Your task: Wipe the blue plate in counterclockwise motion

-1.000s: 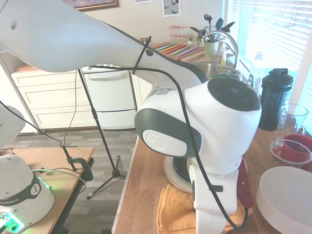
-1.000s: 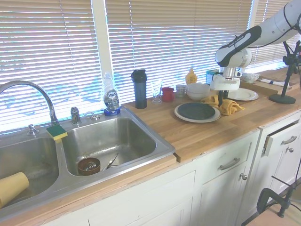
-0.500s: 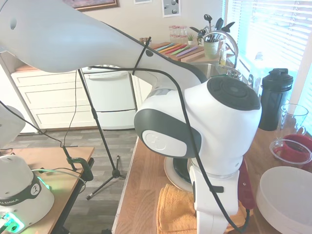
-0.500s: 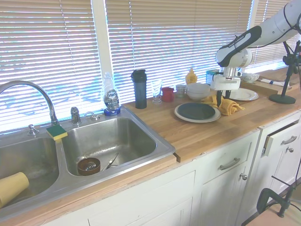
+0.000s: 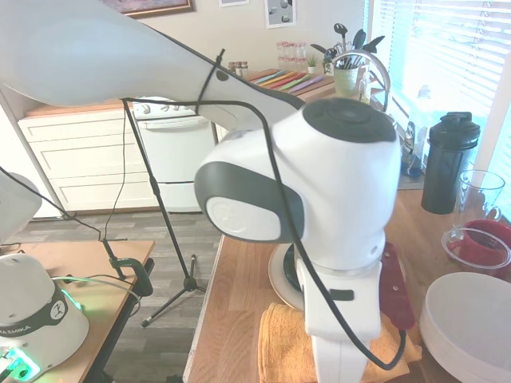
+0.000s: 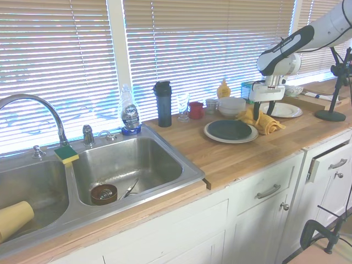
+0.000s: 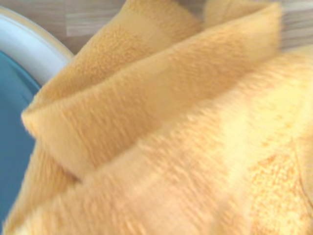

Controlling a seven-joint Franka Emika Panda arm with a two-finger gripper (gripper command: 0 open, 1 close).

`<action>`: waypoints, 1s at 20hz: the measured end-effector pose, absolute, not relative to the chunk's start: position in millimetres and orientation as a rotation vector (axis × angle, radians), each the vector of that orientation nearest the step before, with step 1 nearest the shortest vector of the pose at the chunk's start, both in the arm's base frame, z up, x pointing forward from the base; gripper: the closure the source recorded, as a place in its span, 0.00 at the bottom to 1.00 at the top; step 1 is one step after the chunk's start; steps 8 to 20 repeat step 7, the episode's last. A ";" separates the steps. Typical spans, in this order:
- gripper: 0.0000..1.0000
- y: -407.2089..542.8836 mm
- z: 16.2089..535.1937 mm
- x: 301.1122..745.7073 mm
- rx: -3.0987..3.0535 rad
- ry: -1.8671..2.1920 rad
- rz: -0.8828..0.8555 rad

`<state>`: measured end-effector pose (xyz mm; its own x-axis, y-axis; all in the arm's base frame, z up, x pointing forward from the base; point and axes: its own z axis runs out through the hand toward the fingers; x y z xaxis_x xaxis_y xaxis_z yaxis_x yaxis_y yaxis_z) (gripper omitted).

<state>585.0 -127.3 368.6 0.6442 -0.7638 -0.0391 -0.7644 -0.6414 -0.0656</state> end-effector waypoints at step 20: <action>0.00 -123.2 409.8 543.0 -2.794 1.266 -0.091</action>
